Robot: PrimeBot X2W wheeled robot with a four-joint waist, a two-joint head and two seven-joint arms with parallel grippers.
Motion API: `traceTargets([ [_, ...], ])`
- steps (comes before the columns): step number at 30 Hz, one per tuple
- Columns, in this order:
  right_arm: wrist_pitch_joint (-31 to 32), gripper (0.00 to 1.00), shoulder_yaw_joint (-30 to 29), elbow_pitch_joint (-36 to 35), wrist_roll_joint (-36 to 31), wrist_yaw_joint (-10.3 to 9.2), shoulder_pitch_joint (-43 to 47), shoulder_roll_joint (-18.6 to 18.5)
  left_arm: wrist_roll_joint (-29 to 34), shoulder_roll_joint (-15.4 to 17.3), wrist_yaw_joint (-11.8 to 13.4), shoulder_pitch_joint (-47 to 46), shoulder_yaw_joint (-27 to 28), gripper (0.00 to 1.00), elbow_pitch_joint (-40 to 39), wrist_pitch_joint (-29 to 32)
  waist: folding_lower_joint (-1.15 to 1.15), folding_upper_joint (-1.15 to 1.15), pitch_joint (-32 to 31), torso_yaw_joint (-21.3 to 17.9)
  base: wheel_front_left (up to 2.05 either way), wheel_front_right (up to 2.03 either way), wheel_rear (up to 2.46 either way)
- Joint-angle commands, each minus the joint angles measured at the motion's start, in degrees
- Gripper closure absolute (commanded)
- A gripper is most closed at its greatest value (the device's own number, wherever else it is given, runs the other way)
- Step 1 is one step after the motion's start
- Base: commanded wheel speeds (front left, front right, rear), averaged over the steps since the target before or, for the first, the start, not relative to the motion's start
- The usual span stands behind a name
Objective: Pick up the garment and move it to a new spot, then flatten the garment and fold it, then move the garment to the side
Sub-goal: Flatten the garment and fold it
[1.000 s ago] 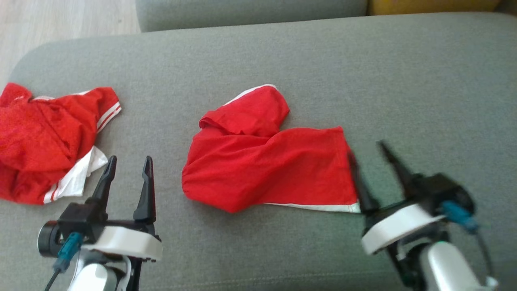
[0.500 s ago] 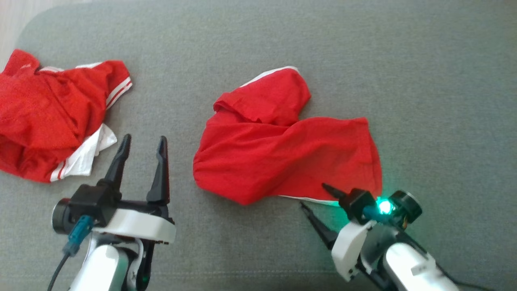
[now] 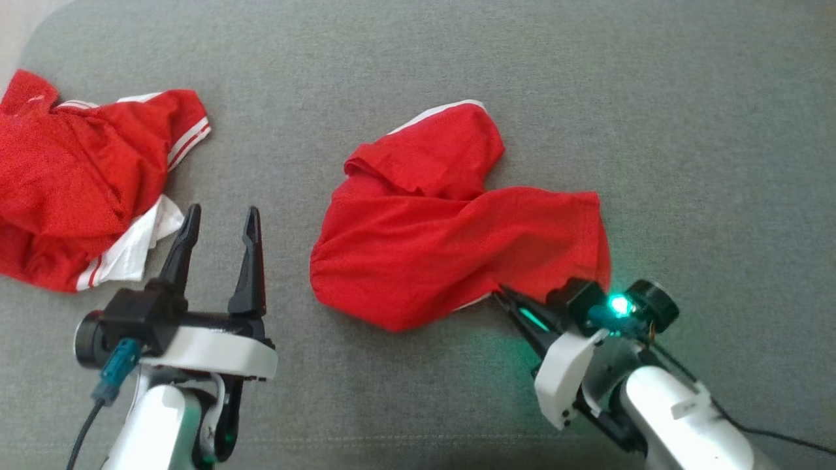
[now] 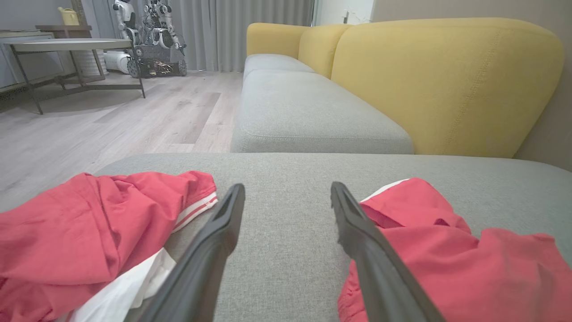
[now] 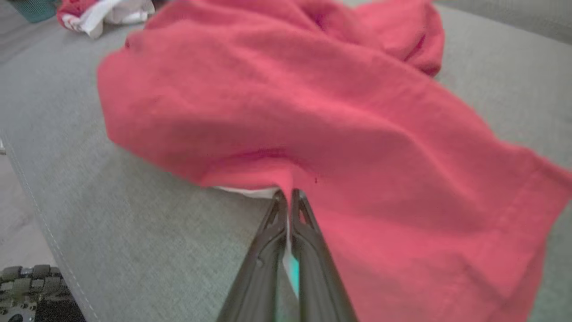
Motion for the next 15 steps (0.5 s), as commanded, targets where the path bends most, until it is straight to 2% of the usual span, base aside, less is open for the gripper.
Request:
traceTargets([
  [1, 0.24, 1.00, 0.07, -3.37, 0.58, -0.04, -1.73, -0.34, 0.90, 0.19, -0.26, -2.17, 2.45, 0.00, -1.65, -0.69, 0.00, 0.00, -0.01, -0.23, 0.00, 0.00, 0.00],
  [9, 3.37, 1.00, -4.14, -12.01, 1.96, -0.04, -3.18, -0.22, 2.11, -0.87, -1.61, -2.38, 3.29, 0.00, -1.50, -0.69, 0.00, 0.00, 0.58, -0.51, 0.00, 0.00, 0.00],
  [15, 4.43, 1.00, -7.00, -13.79, 2.85, -0.04, -6.02, 0.58, 2.75, -1.58, -2.53, -3.21, 3.48, 0.00, -1.21, -0.69, 0.00, 0.00, 1.61, 0.31, 0.00, 0.00, 0.00],
])
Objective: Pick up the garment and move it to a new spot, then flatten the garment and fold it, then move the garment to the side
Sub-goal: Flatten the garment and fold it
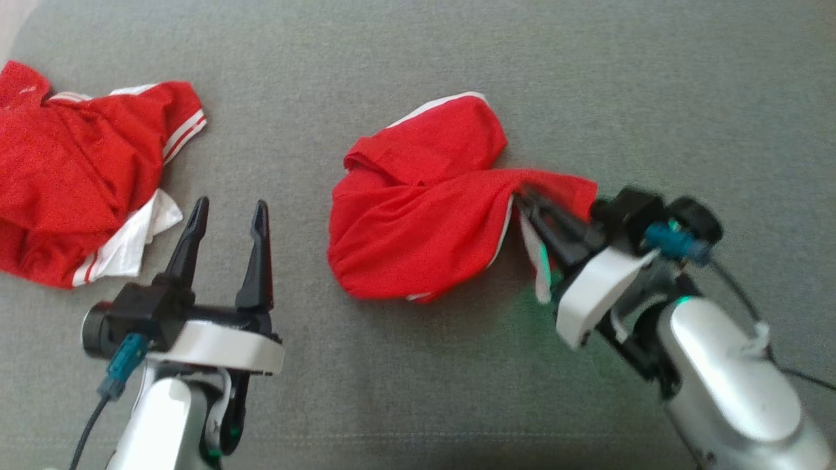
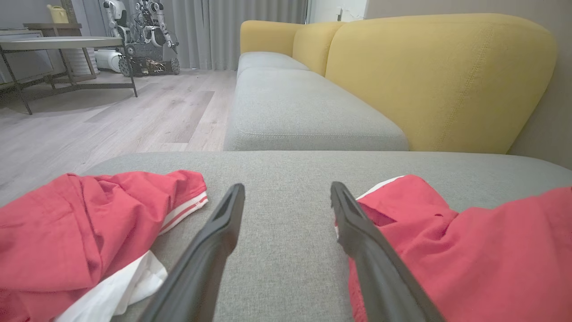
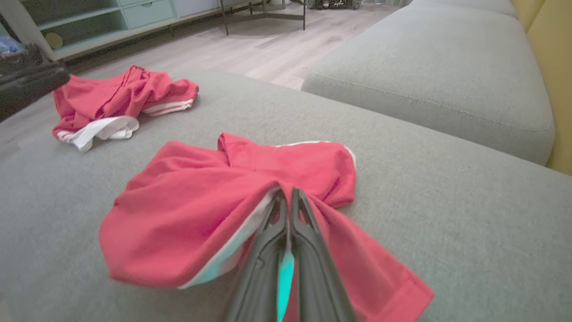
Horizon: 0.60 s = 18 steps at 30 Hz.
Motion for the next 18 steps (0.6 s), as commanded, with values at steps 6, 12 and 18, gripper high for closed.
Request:
traceTargets([
  [6, 0.41, 1.00, -2.81, 0.04, 2.75, -0.04, -5.86, 1.75, 1.18, -1.02, -1.29, -4.12, 2.13, 0.00, -0.99, -0.69, 0.00, 0.00, 1.83, 2.15, 0.00, 0.00, 0.00],
  [12, -0.95, 1.00, -6.24, 7.05, 4.68, -0.04, -10.07, 3.83, 1.85, -2.39, -2.48, -5.30, 2.22, 0.00, -0.42, -0.69, 0.00, 0.00, 3.81, 3.86, 0.00, 0.00, 0.00],
  [18, -3.16, 1.00, -7.17, 16.50, 6.20, -0.04, -13.00, 5.05, 2.58, -3.54, -3.59, -6.27, 2.48, 0.00, 0.04, -0.69, 0.00, 0.00, 5.06, 5.01, 0.00, 0.00, 0.00],
])
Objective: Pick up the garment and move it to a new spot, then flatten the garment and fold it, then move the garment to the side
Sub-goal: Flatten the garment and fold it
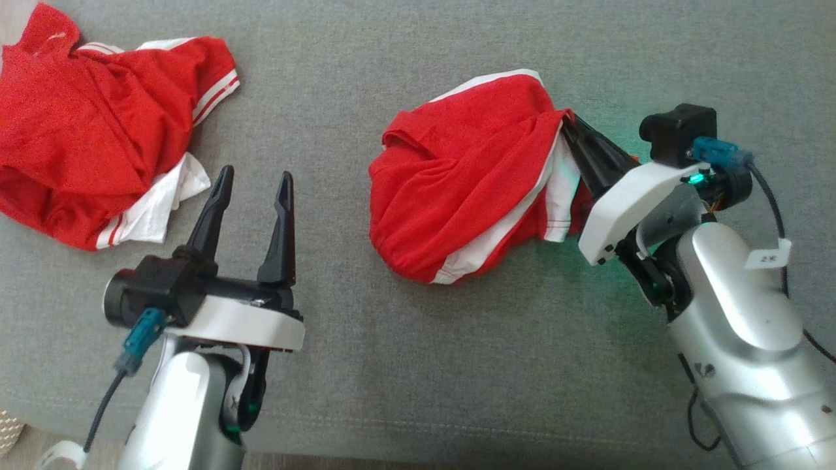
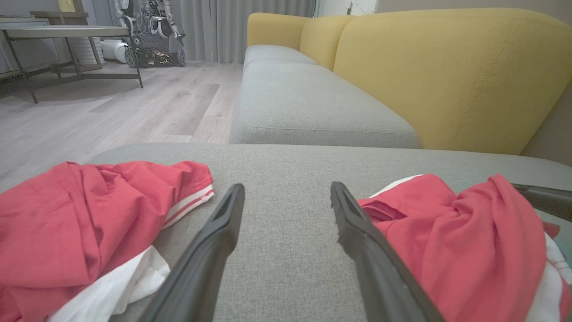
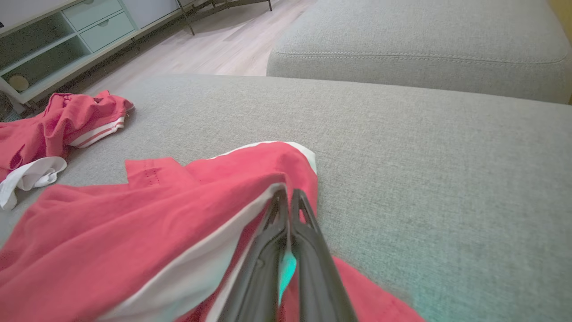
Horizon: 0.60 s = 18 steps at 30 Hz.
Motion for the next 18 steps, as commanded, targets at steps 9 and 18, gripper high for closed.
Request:
traceTargets([
  [9, -10.19, 0.00, -0.43, 1.69, 1.76, -0.04, 0.51, 1.79, 1.53, -0.48, -0.92, -1.22, 3.58, 0.00, -0.67, -0.69, 0.00, 0.00, -0.82, -1.29, 0.00, 0.00, 0.00],
  [18, -13.14, 0.00, -4.81, -5.75, 2.29, -0.04, 7.96, 0.60, 2.36, -0.22, -1.53, 0.43, 4.75, 0.00, -0.02, -0.69, 0.00, 0.00, -3.57, -4.19, 0.00, 0.00, 0.00],
])
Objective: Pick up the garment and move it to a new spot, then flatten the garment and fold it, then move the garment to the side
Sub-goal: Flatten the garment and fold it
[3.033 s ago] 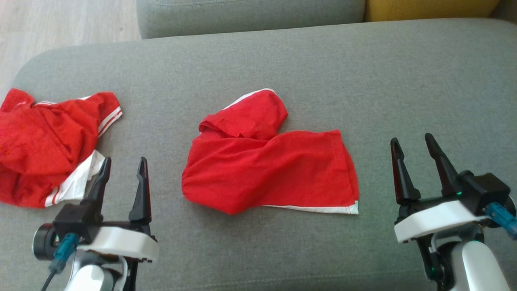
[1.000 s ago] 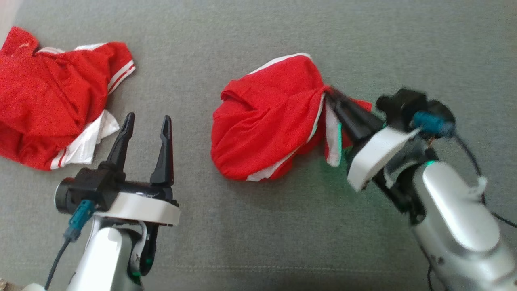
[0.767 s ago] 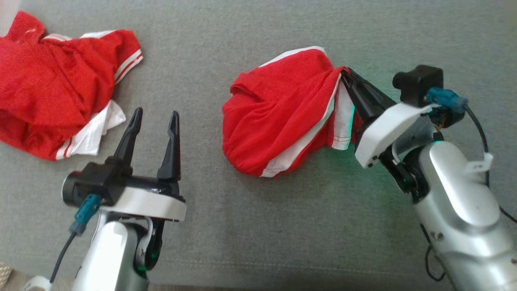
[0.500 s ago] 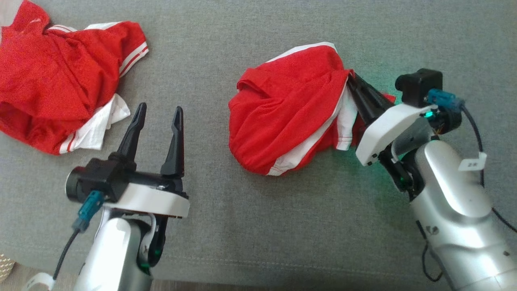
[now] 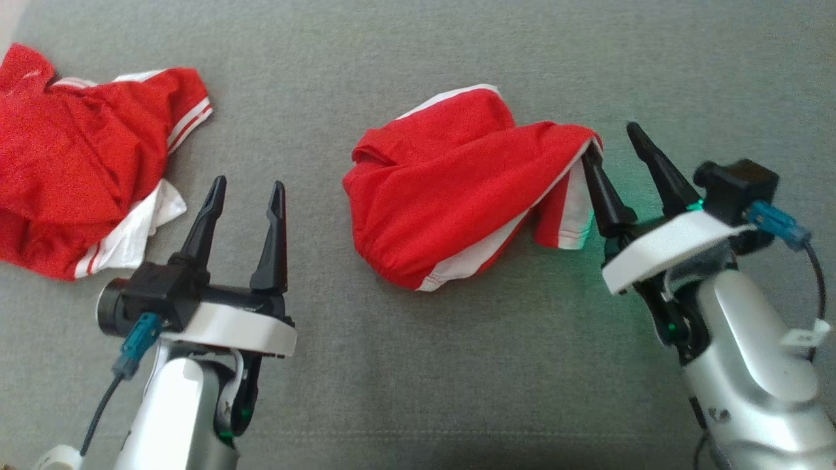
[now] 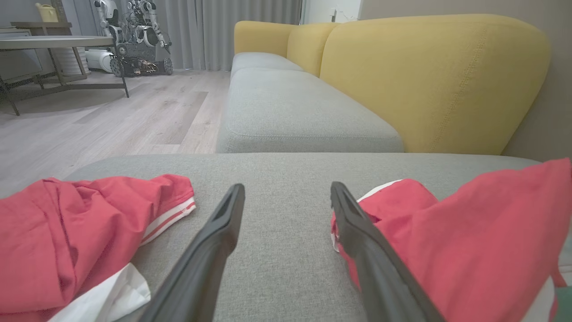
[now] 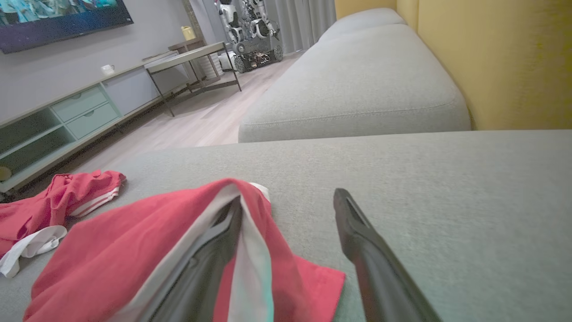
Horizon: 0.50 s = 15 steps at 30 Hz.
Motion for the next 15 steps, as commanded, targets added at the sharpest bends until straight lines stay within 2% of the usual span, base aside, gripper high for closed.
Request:
traceTargets([
  [1, 0.52, 0.00, -0.07, -3.32, 0.18, -0.04, 0.79, -0.56, 0.52, 0.73, -0.14, -0.22, 2.61, 0.00, -1.71, -0.69, 0.00, 0.00, -0.82, -0.98, 0.00, 0.00, 0.00],
  [7, 3.55, 0.00, -2.45, -6.97, -0.47, -0.04, 4.62, -1.09, 0.80, 1.01, -0.35, 0.35, 2.75, 0.00, -1.37, -0.69, 0.00, 0.00, -2.04, -1.89, 0.00, 0.00, 0.00],
  [15, 6.93, 0.00, -4.92, -12.04, -1.67, -0.04, 11.69, 0.58, 0.65, 1.27, -0.26, 1.78, 3.10, 0.00, -0.78, -0.69, 0.00, 0.00, -4.40, -2.59, 0.00, 0.00, 0.00],
])
